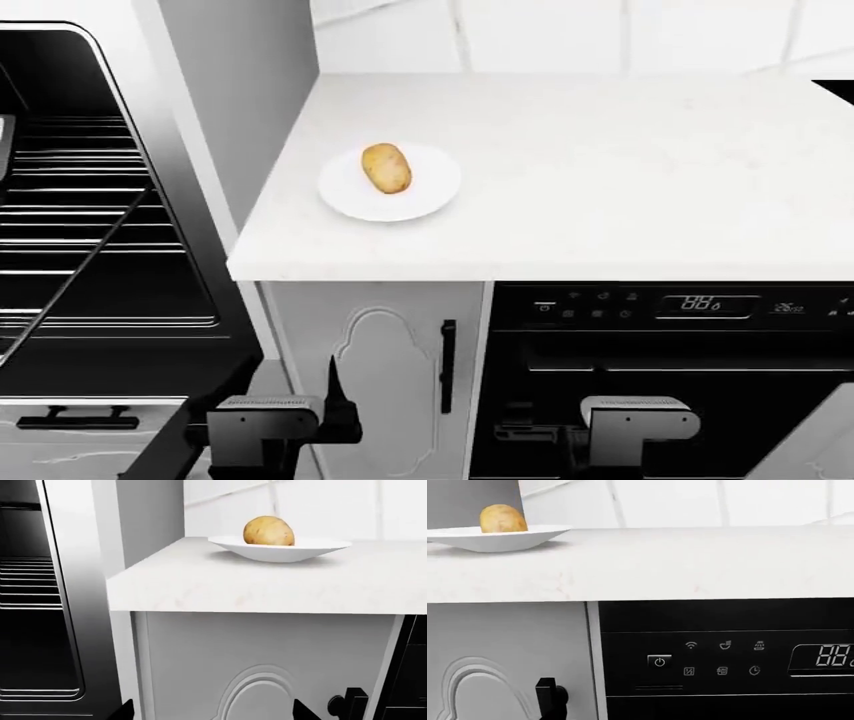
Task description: Place the potato on the top rack of the oven.
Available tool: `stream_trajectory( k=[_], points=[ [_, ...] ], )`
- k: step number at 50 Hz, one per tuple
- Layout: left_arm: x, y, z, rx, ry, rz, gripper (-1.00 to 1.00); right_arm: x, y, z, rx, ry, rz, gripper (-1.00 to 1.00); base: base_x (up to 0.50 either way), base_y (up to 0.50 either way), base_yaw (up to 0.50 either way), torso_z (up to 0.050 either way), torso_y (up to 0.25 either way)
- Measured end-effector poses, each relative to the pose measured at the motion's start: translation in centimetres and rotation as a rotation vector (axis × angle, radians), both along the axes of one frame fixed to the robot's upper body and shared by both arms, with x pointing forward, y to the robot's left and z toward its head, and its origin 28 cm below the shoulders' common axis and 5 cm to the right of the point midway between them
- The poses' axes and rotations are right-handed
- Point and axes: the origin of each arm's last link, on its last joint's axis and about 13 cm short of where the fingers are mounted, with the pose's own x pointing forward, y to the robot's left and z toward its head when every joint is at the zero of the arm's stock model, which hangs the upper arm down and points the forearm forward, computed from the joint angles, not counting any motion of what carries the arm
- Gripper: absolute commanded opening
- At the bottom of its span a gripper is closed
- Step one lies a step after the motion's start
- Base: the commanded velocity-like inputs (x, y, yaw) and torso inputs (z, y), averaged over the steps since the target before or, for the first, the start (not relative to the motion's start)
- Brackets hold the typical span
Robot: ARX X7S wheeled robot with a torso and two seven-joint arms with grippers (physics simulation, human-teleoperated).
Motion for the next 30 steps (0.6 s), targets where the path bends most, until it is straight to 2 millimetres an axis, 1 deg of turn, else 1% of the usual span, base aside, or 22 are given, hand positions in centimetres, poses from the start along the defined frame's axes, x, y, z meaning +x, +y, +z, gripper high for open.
stream_trajectory(
  k=[15,19,21,24,27,30],
  points=[
    [0.0,0.0,0.1,-0.009,0.013,0.005,1.00,0.0,0.0,0.0,-0.003,0.002,-0.004,1.00,0.00,0.00,0.00,0.050,0.000],
    [-0.1,-0.1,0.5,-0.030,0.017,0.006,1.00,-0.1,0.0,0.4,-0.003,0.002,-0.001,1.00,0.00,0.00,0.00,0.006,0.000],
    [-0.3,-0.3,1.4,-0.056,0.012,0.002,1.00,-0.2,0.2,1.3,-0.005,-0.006,0.003,1.00,0.00,0.00,0.00,0.000,0.000],
    [-0.5,-0.5,3.5,-0.096,0.000,0.000,1.00,-0.1,0.5,3.6,0.010,-0.030,-0.001,1.00,0.00,0.00,0.00,0.000,0.000],
    [-0.6,-0.8,6.1,-0.146,-0.014,-0.006,1.00,0.0,0.7,6.8,0.025,-0.065,-0.004,1.00,0.00,0.00,0.00,0.000,0.000],
    [-0.6,-1.1,9.2,-0.210,-0.034,-0.011,1.00,0.1,1.0,10.2,0.055,-0.096,-0.008,1.00,0.00,0.00,0.00,0.000,0.000]
  ],
)
